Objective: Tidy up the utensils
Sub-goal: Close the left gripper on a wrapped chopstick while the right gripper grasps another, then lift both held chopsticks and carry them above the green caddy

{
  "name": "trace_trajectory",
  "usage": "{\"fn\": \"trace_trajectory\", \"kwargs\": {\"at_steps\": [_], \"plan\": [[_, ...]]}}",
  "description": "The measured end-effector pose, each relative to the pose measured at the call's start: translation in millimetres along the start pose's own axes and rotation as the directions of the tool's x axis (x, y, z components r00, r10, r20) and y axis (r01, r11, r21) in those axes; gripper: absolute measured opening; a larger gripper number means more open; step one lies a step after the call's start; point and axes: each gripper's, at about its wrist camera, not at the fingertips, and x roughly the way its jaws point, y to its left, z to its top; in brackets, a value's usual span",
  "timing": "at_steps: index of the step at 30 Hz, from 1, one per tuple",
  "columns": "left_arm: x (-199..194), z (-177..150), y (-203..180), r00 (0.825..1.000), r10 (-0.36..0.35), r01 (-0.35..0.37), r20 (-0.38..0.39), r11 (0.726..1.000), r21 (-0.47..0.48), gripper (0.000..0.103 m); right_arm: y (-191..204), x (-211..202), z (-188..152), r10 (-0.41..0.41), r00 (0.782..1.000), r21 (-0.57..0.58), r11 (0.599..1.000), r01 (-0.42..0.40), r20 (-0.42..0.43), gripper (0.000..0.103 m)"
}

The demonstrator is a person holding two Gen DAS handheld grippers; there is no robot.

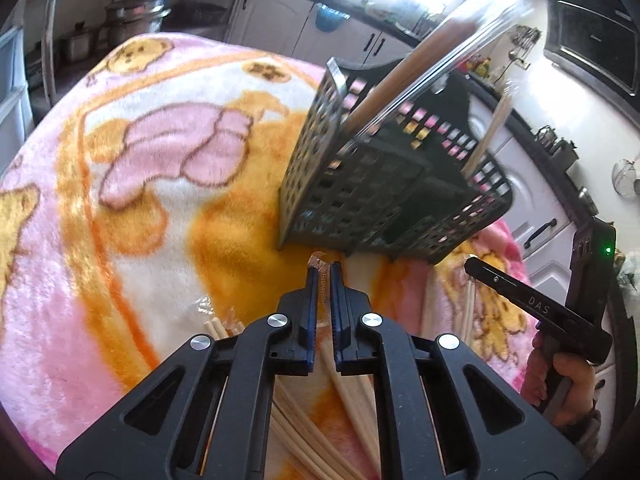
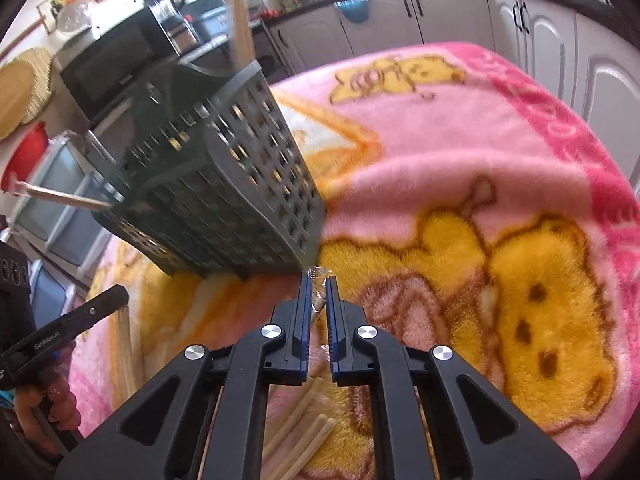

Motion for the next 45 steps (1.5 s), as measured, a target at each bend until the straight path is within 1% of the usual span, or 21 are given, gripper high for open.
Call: {"fn": "trace_trajectory", "kwargs": {"at_steps": [4,8,14,21,27,35,45], "plan": [[-17.4,5.2,-14.2,0.999,-0.022,0.020,0.046,0.999,0.030,0.003,12.3,-25.4,6.3,0.014,0.997,-0.031,0.999,-0.012,0.071,0.007],[-30.9,9.4,-30.7,0.995,-0.039,0.033,0.089,0.997,0.065,0.003,26.9,-50.8,9.0,0.040,0.990,-0.063,0.998,-0.032,0.136,0.007],[-43.3,15.7,-52.7,0.989,-0.070,0.057,0.129,0.993,0.106,0.002,45.6,-78.9,8.7,0.076,0.978,-0.115,0.992,-0.054,0.195,0.006],[-53.2,20.1,-66.7,0.982,-0.103,0.083,0.158,0.988,0.131,0.002,61.3,-103.2,6.6,0.087,0.966,-0.152,0.987,-0.051,0.244,0.006],[-60.6,24.6,-79.8,0.976,-0.133,0.104,0.175,0.981,0.166,0.002,64.6,-117.1,4.9,0.094,0.956,-0.161,0.986,-0.050,0.278,0.006],[-71.7,31.5,-104.2,0.964,-0.173,0.126,0.201,0.966,0.228,0.001,68.9,-134.0,5.3,0.077,0.943,-0.171,0.985,-0.022,0.323,0.006],[-81.1,44.6,-132.5,0.949,-0.211,0.142,0.233,0.949,0.282,0.001,73.2,-149.5,8.1,0.065,0.929,-0.190,0.982,0.006,0.365,0.006]]}}
